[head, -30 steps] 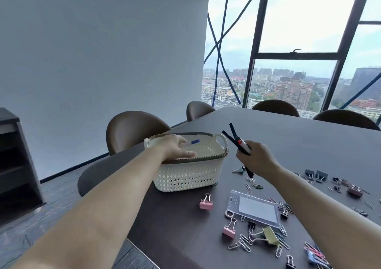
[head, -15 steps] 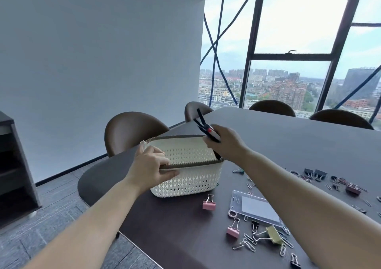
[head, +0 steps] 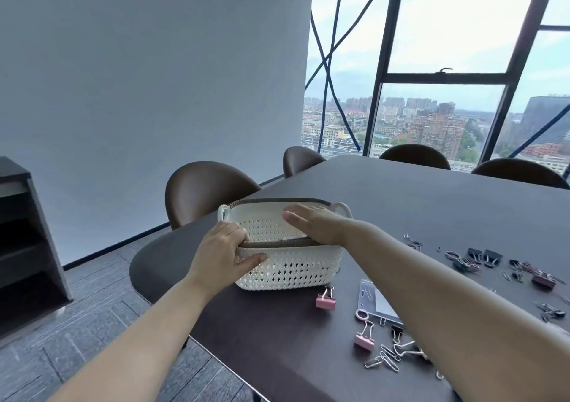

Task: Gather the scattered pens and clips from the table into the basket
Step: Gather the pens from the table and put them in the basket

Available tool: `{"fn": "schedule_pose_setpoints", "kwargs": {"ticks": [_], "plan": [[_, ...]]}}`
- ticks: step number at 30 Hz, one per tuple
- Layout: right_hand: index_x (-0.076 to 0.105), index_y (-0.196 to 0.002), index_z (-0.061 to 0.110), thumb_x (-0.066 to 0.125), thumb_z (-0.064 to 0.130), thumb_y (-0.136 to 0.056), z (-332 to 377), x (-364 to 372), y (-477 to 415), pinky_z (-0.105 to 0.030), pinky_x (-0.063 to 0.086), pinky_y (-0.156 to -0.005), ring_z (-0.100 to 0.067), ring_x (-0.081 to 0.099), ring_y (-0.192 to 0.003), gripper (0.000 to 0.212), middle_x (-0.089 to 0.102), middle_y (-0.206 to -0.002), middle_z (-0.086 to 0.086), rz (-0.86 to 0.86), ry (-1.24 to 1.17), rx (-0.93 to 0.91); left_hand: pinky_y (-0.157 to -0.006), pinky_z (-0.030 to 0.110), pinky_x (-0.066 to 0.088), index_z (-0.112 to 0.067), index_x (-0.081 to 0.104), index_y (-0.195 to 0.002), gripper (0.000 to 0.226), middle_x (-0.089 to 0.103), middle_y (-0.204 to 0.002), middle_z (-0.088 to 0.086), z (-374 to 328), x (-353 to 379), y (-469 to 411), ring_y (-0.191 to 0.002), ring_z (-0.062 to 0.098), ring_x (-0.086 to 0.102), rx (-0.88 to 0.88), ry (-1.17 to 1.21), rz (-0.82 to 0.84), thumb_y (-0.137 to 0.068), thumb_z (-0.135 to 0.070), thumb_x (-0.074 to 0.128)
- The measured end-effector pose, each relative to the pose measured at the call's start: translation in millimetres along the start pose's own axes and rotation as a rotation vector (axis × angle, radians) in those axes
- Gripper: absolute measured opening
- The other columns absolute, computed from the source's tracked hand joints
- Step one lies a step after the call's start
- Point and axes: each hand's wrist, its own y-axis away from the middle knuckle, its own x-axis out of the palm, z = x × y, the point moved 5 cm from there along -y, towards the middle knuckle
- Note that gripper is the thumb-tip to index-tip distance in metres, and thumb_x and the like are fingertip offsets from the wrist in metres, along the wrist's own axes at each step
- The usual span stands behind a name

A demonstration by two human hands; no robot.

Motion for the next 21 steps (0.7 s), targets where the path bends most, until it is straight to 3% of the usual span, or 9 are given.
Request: {"fn": "schedule_pose_setpoints", "kwargs": {"ticks": [2,5,7,9,11,13,15,18,21], "plan": [[0.047,-0.13,0.028,0.022,0.057,-0.093,1.5,4.0,5.5,-0.046,0.029,-0.11,-0.023,0.041,-0.13,0.053,0.05,-0.139,-0.002,0.004,-0.038,-0.006,-0.071,0.022,0.035,-0.017,0.046,-0.063,0.052,0.053,-0.067,-0.003,0.4,1.0,-1.2,-0.073,0.02,0.052,-0.011,-0.021,0.001,-0.07,-0.068,0.049],[0.064,-0.101,0.016,0.036,0.036,-0.096,3.6,-0.4,18.9,-0.038,0.043,-0.09,-0.025,0.06,-0.101,0.035,0.069,-0.103,-0.005,-0.207,-0.008,-0.04,-0.077,0.034,0.044,-0.017,0.047,-0.067,0.064,0.056,-0.073,0.0,0.5,2.9,-2.8,-0.078,0.024,0.055,-0.017,-0.066,0.035,-0.073,-0.079,0.031],[0.065,-0.1,0.018,0.041,0.024,-0.094,-0.6,-3.9,34.0,-0.033,0.041,-0.085,-0.02,0.058,-0.101,0.025,0.069,-0.104,0.0,-0.355,-0.024,-0.067,-0.091,0.046,0.043,-0.013,0.054,-0.078,0.069,0.062,-0.089,0.006,0.7,5.1,-4.3,-0.096,0.031,0.057,-0.093,-0.139,0.11,-0.073,-0.078,0.031],[0.065,-0.099,0.017,0.046,0.015,-0.091,-10.6,-4.7,52.8,-0.032,0.046,-0.083,-0.019,0.057,-0.101,0.021,0.067,-0.107,0.001,-0.476,-0.092,-0.09,-0.104,0.056,0.031,-0.01,0.056,-0.097,0.054,0.059,-0.11,0.008,-7.1,8.1,-1.9,-0.12,0.03,0.044,-0.142,-0.188,0.12,-0.077,-0.06,0.044],[0.066,-0.098,0.014,0.051,0.01,-0.086,-24.5,-2.0,72.9,-0.034,0.048,-0.087,-0.021,0.058,-0.103,0.019,0.065,-0.109,0.0,-0.576,-0.121,-0.117,-0.105,0.056,0.031,-0.013,0.05,-0.107,0.036,0.052,-0.12,0.006,-34.8,11.2,4.0,-0.125,0.026,0.036,0.01,-0.217,0.034,-0.078,-0.036,0.051],[0.065,-0.102,0.014,0.054,0.009,-0.085,-41.3,2.5,92.8,-0.032,0.044,-0.091,-0.023,0.054,-0.11,0.021,0.062,-0.116,-0.002,-0.653,-0.079,-0.113,-0.1,0.048,0.039,-0.016,0.05,-0.109,0.034,0.05,-0.119,0.002,-70.3,24.8,12.6,-0.119,0.023,0.042,0.23,-0.128,0.023,-0.077,-0.028,0.051],[0.064,-0.106,0.014,0.054,0.009,-0.085,-59.2,7.2,109.9,-0.031,0.042,-0.094,-0.023,0.052,-0.114,0.024,0.06,-0.12,-0.003,-0.649,-0.072,-0.077,-0.101,0.042,0.039,-0.017,0.053,-0.117,0.04,0.051,-0.127,0.003,-102.6,50.1,19.7,-0.122,0.021,0.042,0.268,-0.012,0.221,-0.082,-0.035,0.049],[0.062,-0.109,0.018,0.053,0.01,-0.086,-85.8,13.5,132.9,-0.033,0.045,-0.094,-0.022,0.056,-0.109,0.026,0.06,-0.119,-0.001,-0.55,-0.103,0.012,-0.119,0.039,0.012,-0.019,0.028,-0.143,0.065,0.017,-0.155,0.005,-119.3,98.5,37.9,-0.143,0.021,0.011,-0.053,0.094,0.746,-0.09,-0.052,0.042],[0.061,-0.11,0.018,0.054,0.013,-0.086,-111.9,13.7,161.4,-0.029,0.041,-0.089,-0.021,0.056,-0.107,0.025,0.06,-0.119,0.0,-0.501,-0.073,0.092,-0.119,0.037,0.003,-0.021,0.012,-0.148,0.078,0.005,-0.158,0.006,-135.0,119.5,41.9,-0.145,0.021,0.002,-0.126,0.076,0.896,-0.087,-0.063,0.036]]}}
